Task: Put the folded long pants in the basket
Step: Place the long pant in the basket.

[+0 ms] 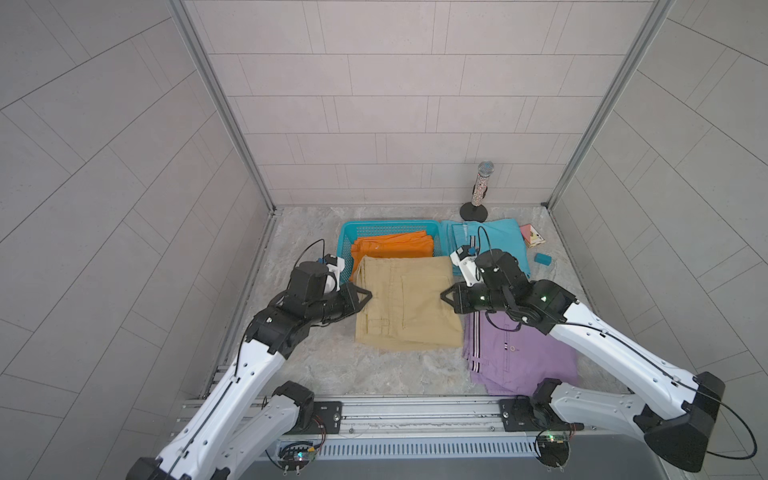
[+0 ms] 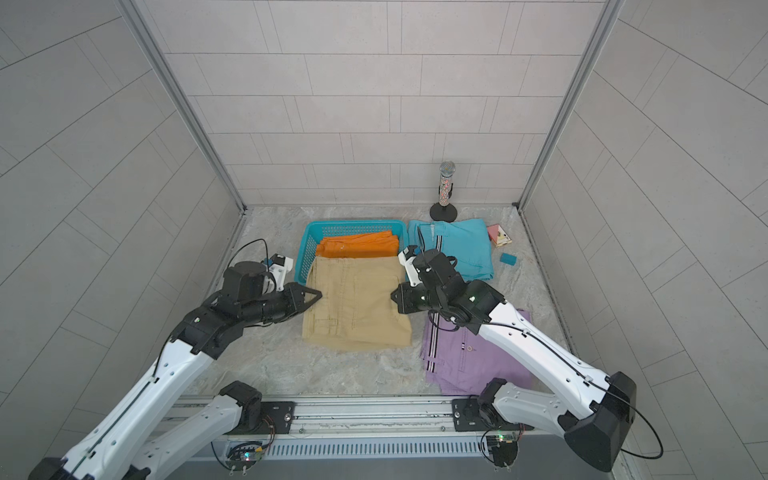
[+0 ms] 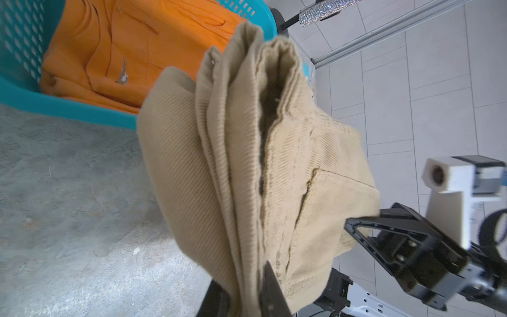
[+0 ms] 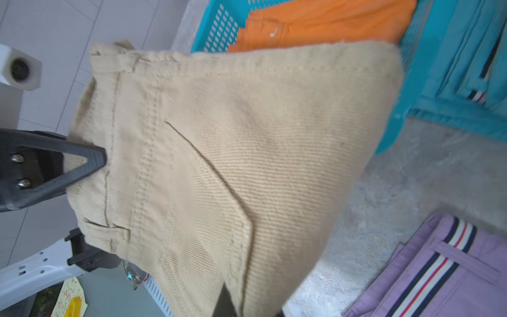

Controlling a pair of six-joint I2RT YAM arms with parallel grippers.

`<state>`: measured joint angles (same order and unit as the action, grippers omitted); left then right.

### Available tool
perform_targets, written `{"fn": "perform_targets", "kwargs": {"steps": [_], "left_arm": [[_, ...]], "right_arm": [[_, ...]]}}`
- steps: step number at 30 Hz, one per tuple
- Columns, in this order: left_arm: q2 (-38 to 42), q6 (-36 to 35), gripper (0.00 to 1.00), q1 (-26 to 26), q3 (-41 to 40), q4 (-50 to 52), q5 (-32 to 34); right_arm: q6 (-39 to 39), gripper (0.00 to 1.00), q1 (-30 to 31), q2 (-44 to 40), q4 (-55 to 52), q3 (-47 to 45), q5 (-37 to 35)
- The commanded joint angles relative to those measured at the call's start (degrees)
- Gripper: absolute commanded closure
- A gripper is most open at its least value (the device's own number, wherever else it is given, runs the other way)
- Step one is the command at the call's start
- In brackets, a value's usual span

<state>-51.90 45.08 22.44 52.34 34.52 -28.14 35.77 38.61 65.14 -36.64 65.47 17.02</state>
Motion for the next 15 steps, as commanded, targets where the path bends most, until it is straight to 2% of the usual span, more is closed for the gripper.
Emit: {"fn": "perform_targets", "kwargs": {"steps": [1,6,12,15], "left_arm": [[-6.4,-6.5,1.0,-1.5,7.0,2.5,-0.3],[-16.2,-9.4,1.0,-5.8,16.9,2.8,-2.9],[-27.0,-10.0,1.0,-13.1,25.2,3.8,-7.1],[-32.7,-12.3,1.0,-14.6,30.1,8.0,-3.6]], "right_arm": [[-3.3,1.0,-2.7,4.0,-0.4,6.3,-0.3],[-4.2,1.0,-6.8,12.5,1.2,14.1,1.5],[-4.3,1.0,-9.0,21.6,1.8,21.9,2.3],[-4.6,1.0,-9.8,26.3,1.9,25.5,2.6]]}}
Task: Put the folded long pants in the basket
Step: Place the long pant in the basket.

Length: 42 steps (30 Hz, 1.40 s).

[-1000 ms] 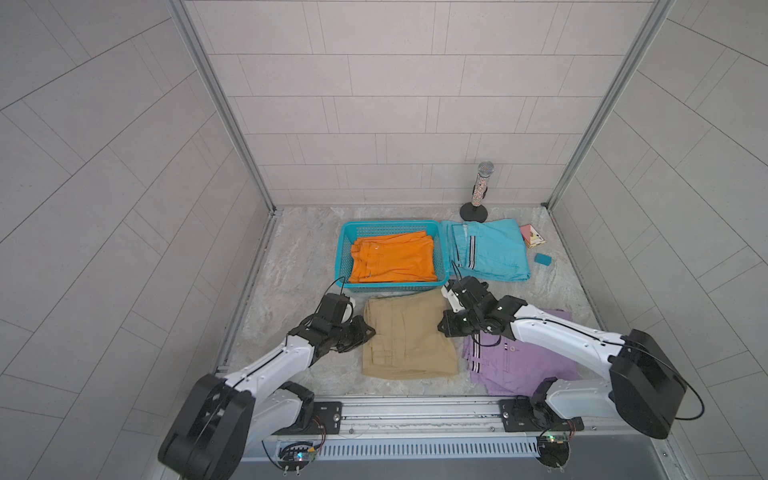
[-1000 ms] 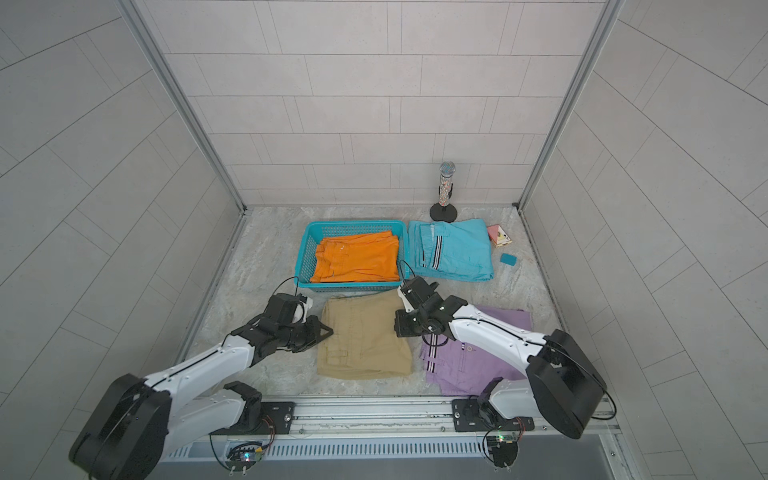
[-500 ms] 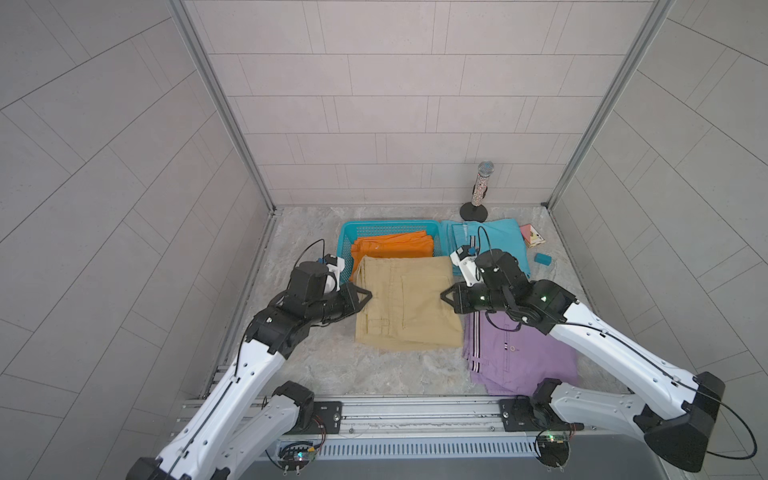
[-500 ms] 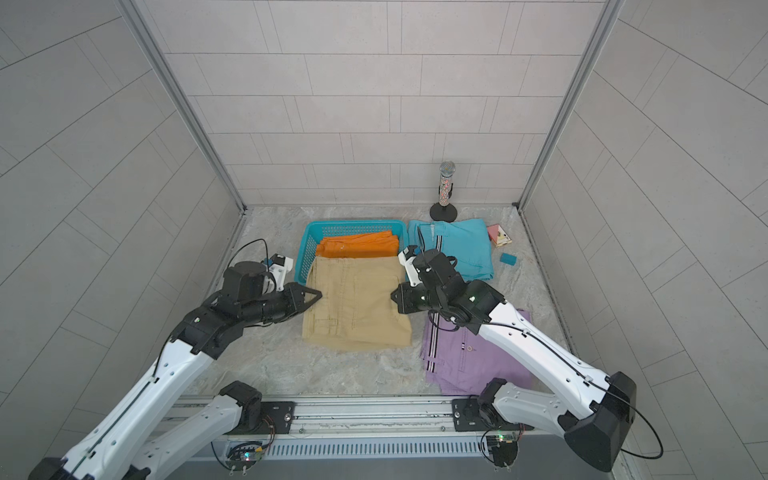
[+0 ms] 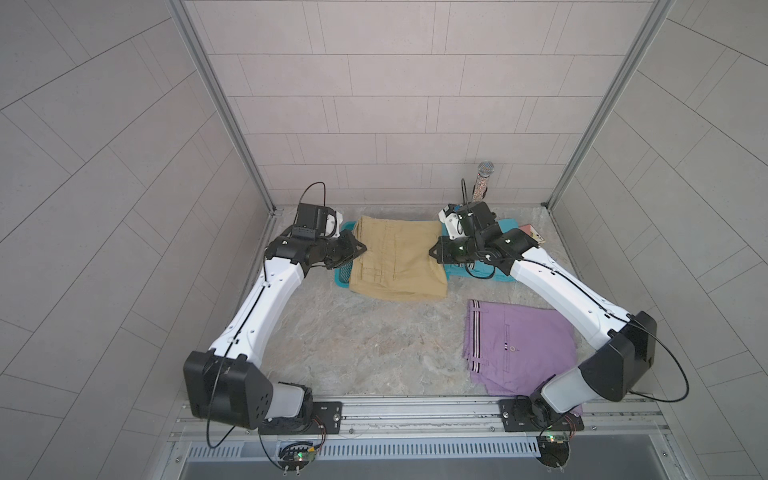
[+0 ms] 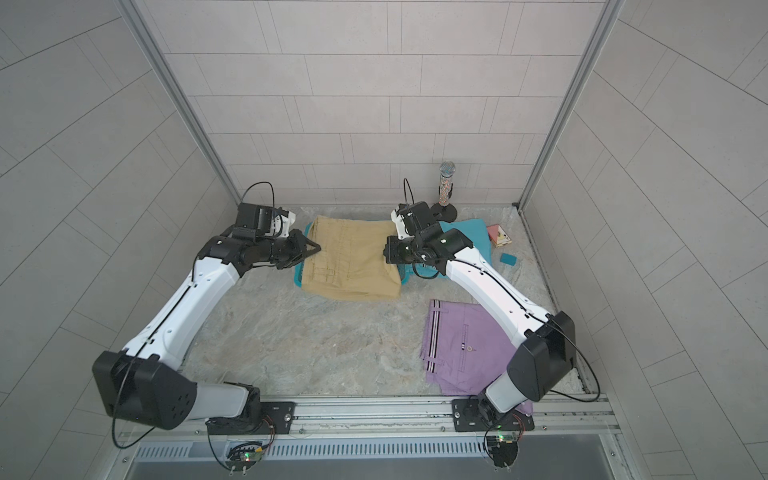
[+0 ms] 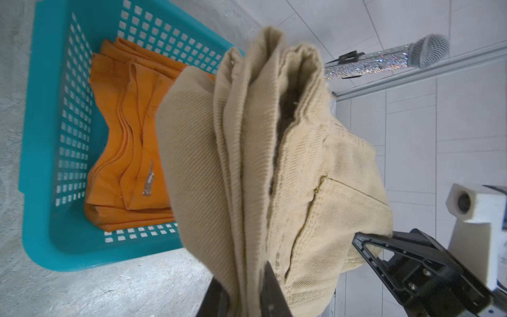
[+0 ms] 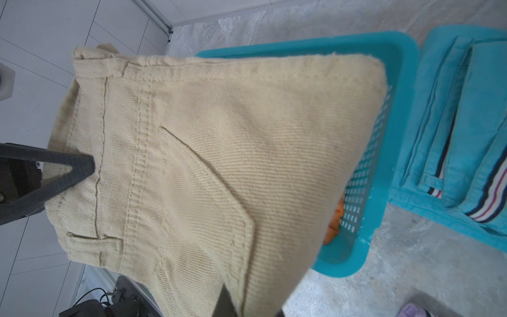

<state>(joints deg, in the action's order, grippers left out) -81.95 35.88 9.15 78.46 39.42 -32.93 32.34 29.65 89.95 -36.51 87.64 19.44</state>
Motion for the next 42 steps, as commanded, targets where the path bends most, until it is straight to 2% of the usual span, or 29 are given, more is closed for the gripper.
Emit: {"fn": "perform_targets", "kwargs": {"steps": [1,5,11,19,24,32,33,35,36,37,39,40,42], "left_arm": [[-4.3,-3.4,1.0,-1.5,5.1,3.2,1.4],[-11.3,-2.8,1.0,-1.8,8.6,2.0,0.0],[-20.6,-3.2,1.0,-2.5,14.3,1.8,2.3],[-30.7,-2.2,1.0,-3.4,15.3,-0.6,0.7],[-34.0,-2.5,1.0,-4.1,15.5,-0.6,1.4],[-34.9,-1.8,1.0,-4.7,14.2,-2.7,2.4],[-35.3,-1.9,0.94,-4.7,14.6,-2.1,1.8],[-35.0,-2.1,0.67,-4.6,15.2,-0.4,1.1],[-33.9,-2.3,0.48,-4.7,15.2,0.2,1.4],[-32.2,-2.5,0.36,-4.5,15.2,0.7,2.4],[-28.7,-2.7,0.25,-4.5,15.5,1.6,3.4],[-27.1,-2.5,0.24,-4.6,15.9,2.5,3.8],[-24.0,-2.2,0.25,-4.4,16.7,4.6,4.7]], "right_arm": [[-1.3,1.0,-1.1,3.2,1.8,4.7,0.3],[-1.7,1.0,-2.9,9.4,1.4,8.8,1.1],[-2.4,1.0,-4.8,17.2,1.3,11.7,2.2],[-4.4,1.0,-5.8,26.0,1.4,12.9,2.1],[-5.4,1.0,-5.9,29.3,2.0,14.4,0.2],[-7.1,1.0,-5.9,33.1,3.2,15.0,-2.1],[-7.4,1.0,-5.9,33.1,2.6,15.3,-2.6],[-8.0,0.98,-5.8,32.1,1.2,15.8,-3.5],[-8.2,0.91,-5.8,31.0,0.5,16.1,-3.8],[-8.4,0.85,-5.7,29.5,-0.2,16.2,-4.2],[-8.8,0.72,-5.2,26.4,-1.9,17.1,-5.4],[-9.0,0.64,-4.8,24.9,-2.9,17.7,-5.7],[-9.2,0.59,-3.9,22.4,-4.8,18.6,-6.1]]}}
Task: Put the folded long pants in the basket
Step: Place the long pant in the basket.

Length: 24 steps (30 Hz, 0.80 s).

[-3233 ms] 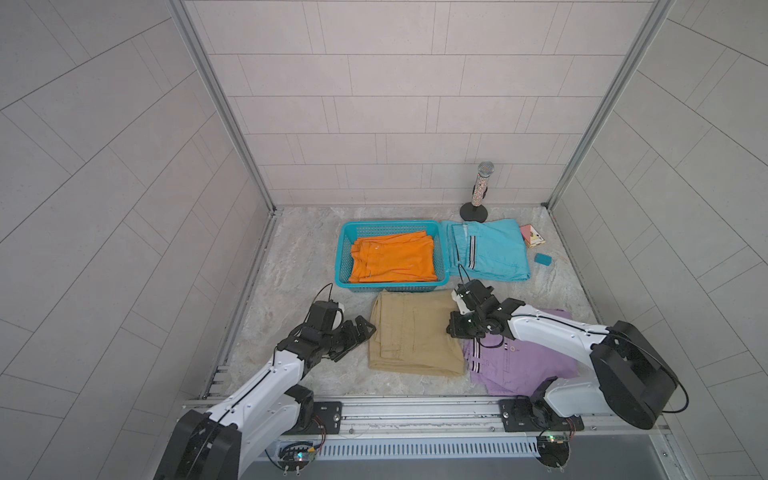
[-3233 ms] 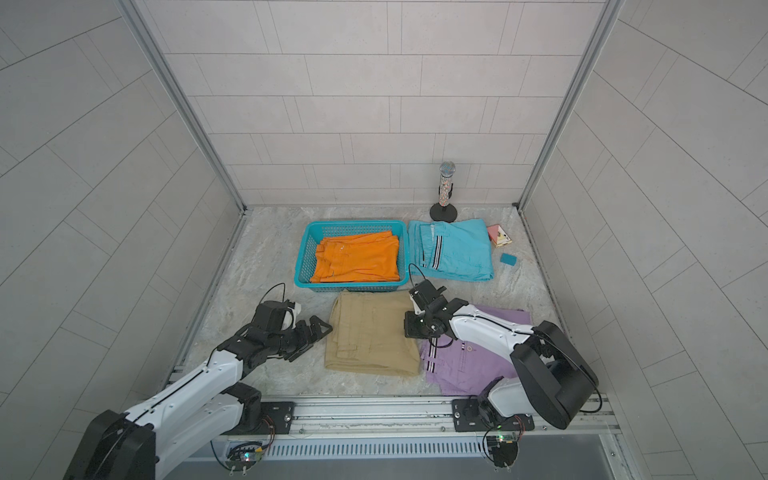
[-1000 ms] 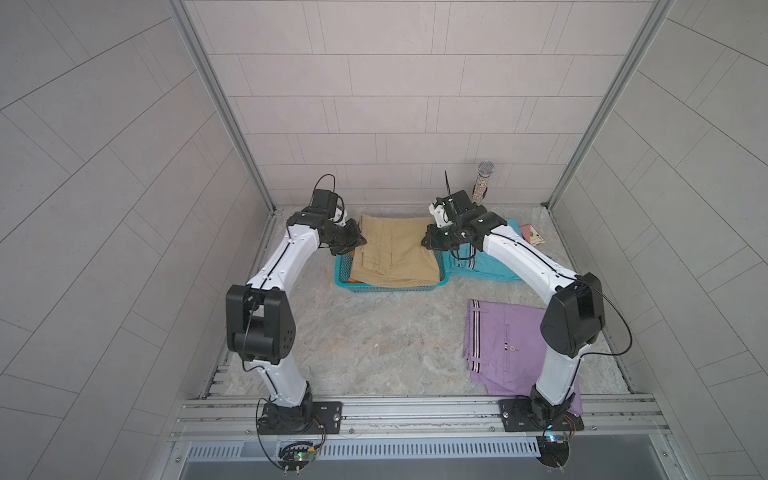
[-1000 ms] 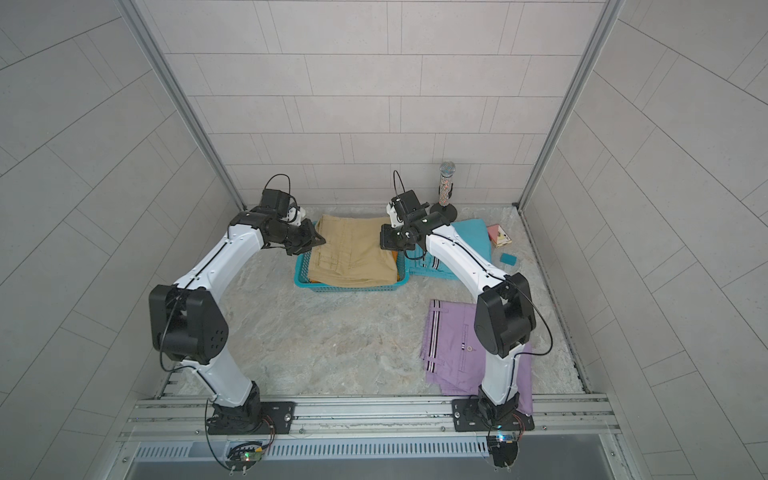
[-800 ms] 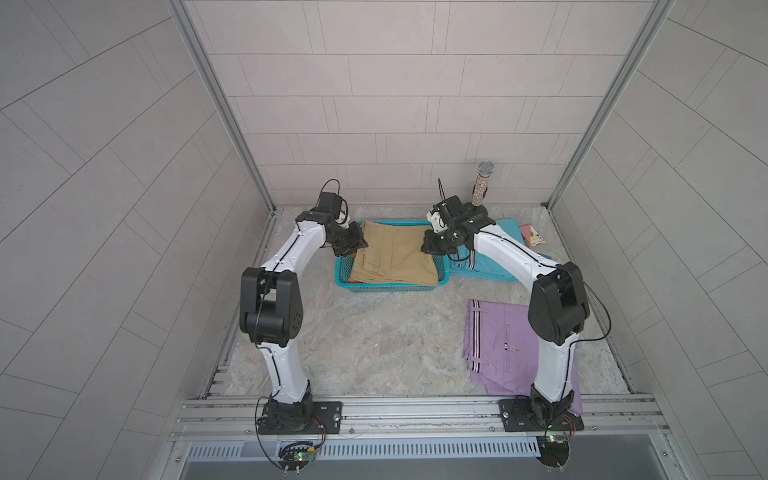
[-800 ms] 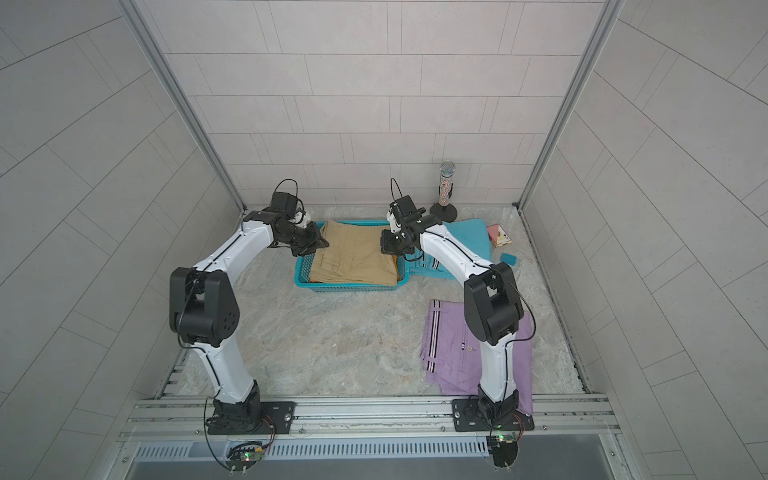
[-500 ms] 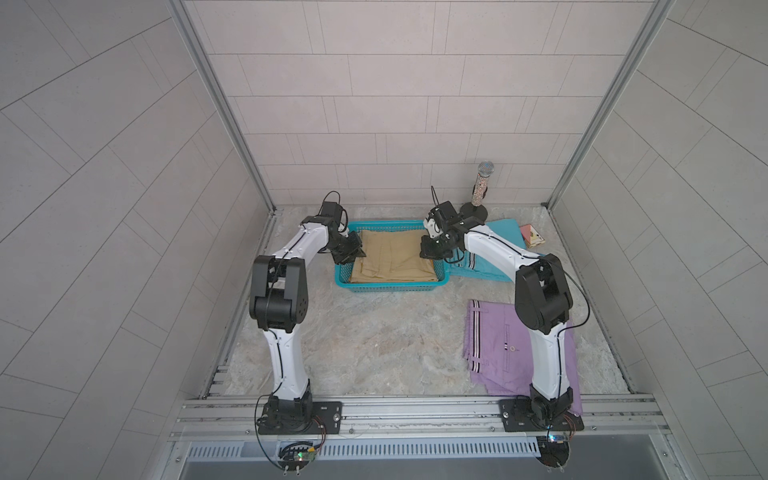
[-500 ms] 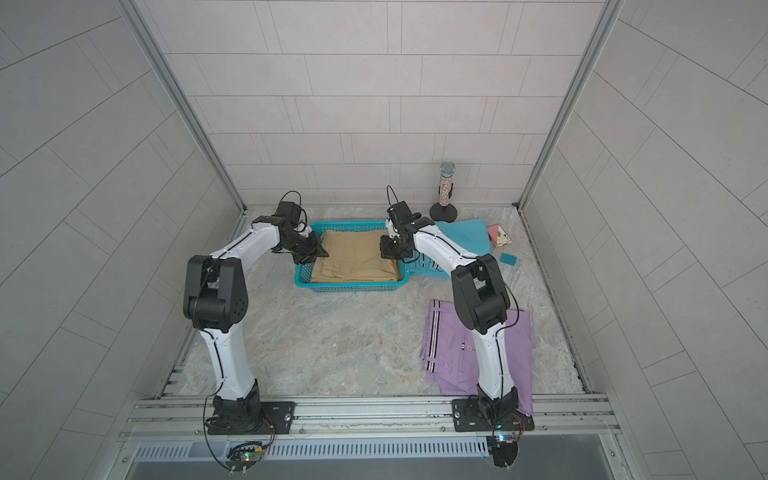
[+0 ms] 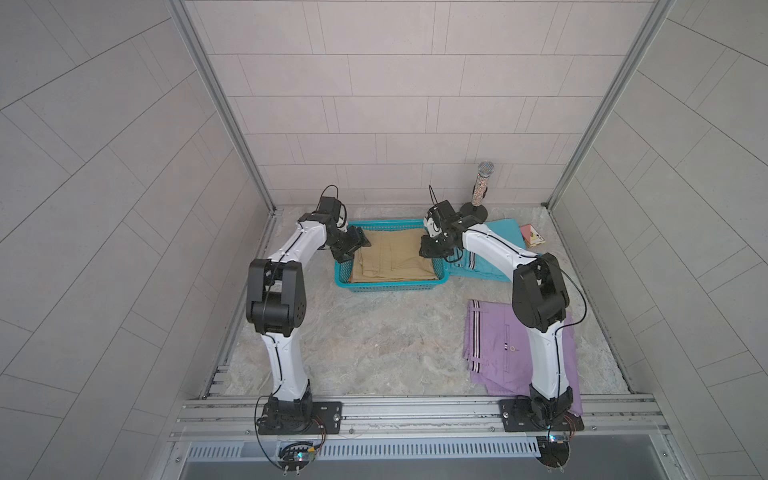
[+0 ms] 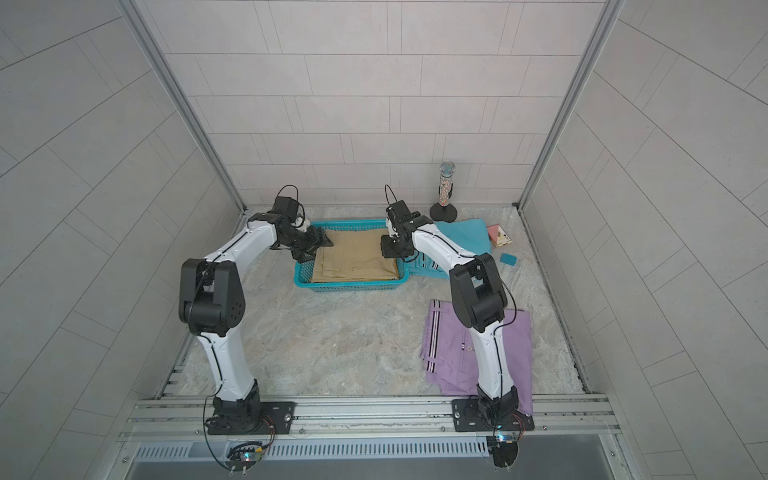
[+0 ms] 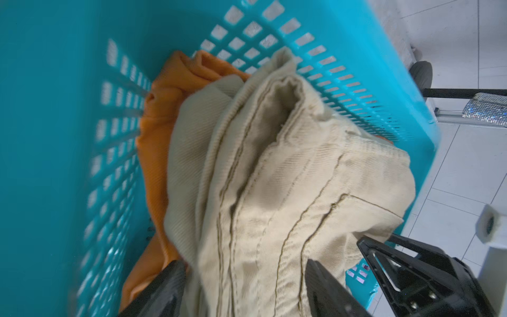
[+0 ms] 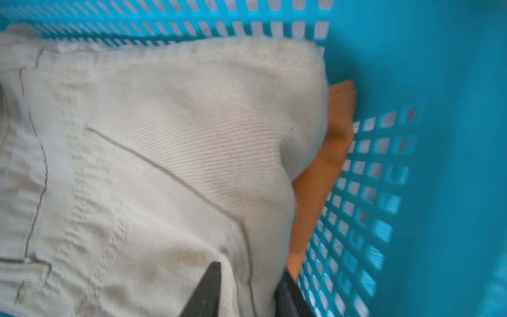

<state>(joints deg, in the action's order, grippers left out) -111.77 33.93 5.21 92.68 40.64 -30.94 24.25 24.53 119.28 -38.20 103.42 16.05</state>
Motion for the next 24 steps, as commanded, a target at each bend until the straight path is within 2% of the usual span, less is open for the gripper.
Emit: {"fn": "perform_targets", "kwargs": {"steps": [1,3,4,6,8,16,21,24], "left_arm": [[7.3,-0.4,0.32,-0.1,2.8,5.2,4.1],[9.9,-0.7,0.49,0.5,2.7,7.6,5.6],[11.1,-0.5,0.67,1.0,2.1,8.0,5.7],[12.9,0.2,0.9,2.2,-0.5,7.1,5.1],[13.8,1.3,1.0,3.3,-3.6,4.7,3.0],[10.0,5.4,1.0,6.0,-15.2,-7.0,-2.7],[2.9,4.7,1.0,5.8,-17.5,-9.3,-2.1],[1.3,3.9,1.0,5.4,-16.9,-7.9,-1.7]], "right_arm": [[-0.9,0.58,1.9,-8.0,-3.8,2.7,-2.5],[-0.3,0.58,3.2,-9.4,-4.4,2.0,-1.3],[0.1,0.59,4.0,-9.8,-4.5,1.3,-0.5],[0.7,0.6,5.5,-9.7,-4.6,0.1,0.5],[1.2,0.61,6.7,-8.9,-4.4,-1.4,1.5],[2.7,0.65,7.7,-3.2,-2.0,-9.4,2.7],[1.9,0.68,7.5,2.1,-2.4,-8.8,3.0],[1.8,0.68,7.5,1.0,-2.6,-8.5,3.0]]}}
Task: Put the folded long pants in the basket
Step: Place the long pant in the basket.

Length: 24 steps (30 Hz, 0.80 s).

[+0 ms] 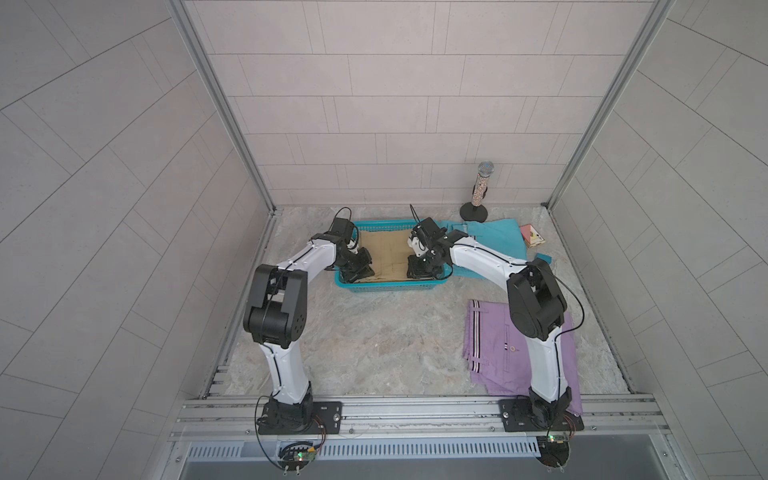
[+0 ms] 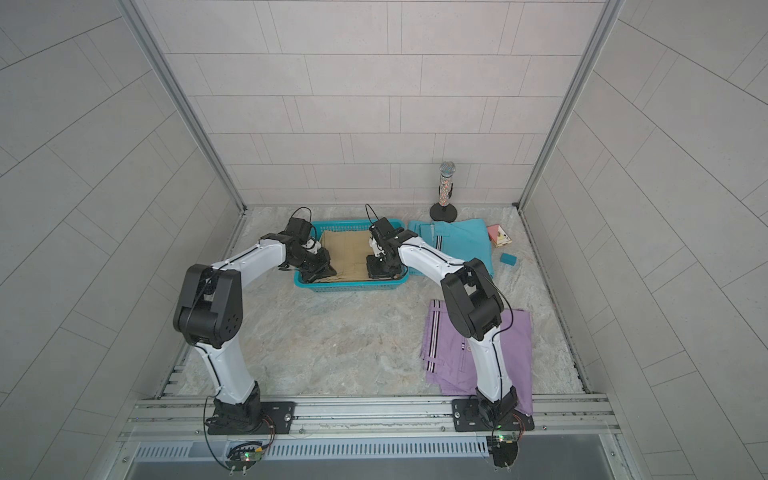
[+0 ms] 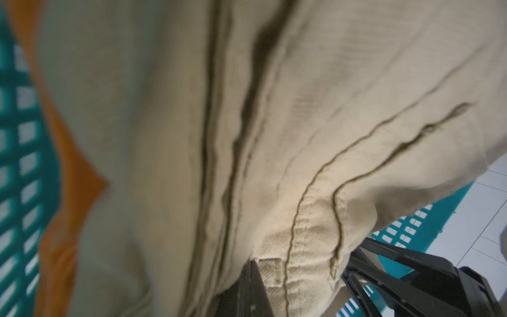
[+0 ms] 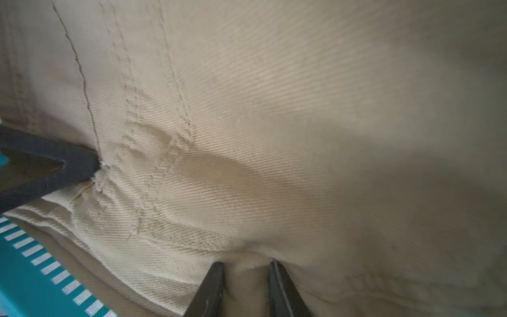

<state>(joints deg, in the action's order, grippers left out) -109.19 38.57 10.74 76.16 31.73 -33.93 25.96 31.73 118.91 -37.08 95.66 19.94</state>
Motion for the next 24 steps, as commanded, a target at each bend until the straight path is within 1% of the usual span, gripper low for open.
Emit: {"fn": "perform_targets", "kwargs": {"steps": [1,4,6,8,11,16,20,22,24], "left_arm": [[-0.3,-0.7,1.0,-0.1,-0.4,1.1,1.5],[4.2,-0.8,1.0,-0.1,1.7,3.4,2.9],[6.9,-1.0,1.0,-0.1,5.8,6.0,3.6],[7.7,-1.4,1.0,-0.1,10.6,8.5,3.5],[6.7,-1.9,1.0,-0.1,17.2,10.2,4.3],[0.8,-2.4,1.0,-0.4,24.2,10.7,5.4],[-7.3,-3.1,1.0,-0.5,28.5,10.3,4.7],[-11.8,-4.0,1.0,-0.6,30.4,9.9,4.5],[-16.9,-5.5,1.0,-0.8,34.3,11.7,4.3]], "right_arm": [[0.2,0.68,0.3,0.3,-3.7,-0.7,-0.7],[0.7,0.67,0.3,-3.7,-3.9,0.3,-0.6],[0.9,0.66,0.3,-6.7,-3.9,2.4,-0.9],[1.0,0.66,0.3,-8.3,-3.9,5.3,-1.6],[1.0,0.65,0.2,-8.4,-2.4,9.0,-4.2],[1.7,0.67,-1.5,-1.6,0.5,13.9,-6.7],[2.2,0.72,-3.2,7.6,0.9,18.9,-8.1],[2.1,0.72,-3.5,11.1,-0.2,21.4,-9.7],[1.3,0.72,-3.6,14.0,-1.2,23.8,-11.5]]}}
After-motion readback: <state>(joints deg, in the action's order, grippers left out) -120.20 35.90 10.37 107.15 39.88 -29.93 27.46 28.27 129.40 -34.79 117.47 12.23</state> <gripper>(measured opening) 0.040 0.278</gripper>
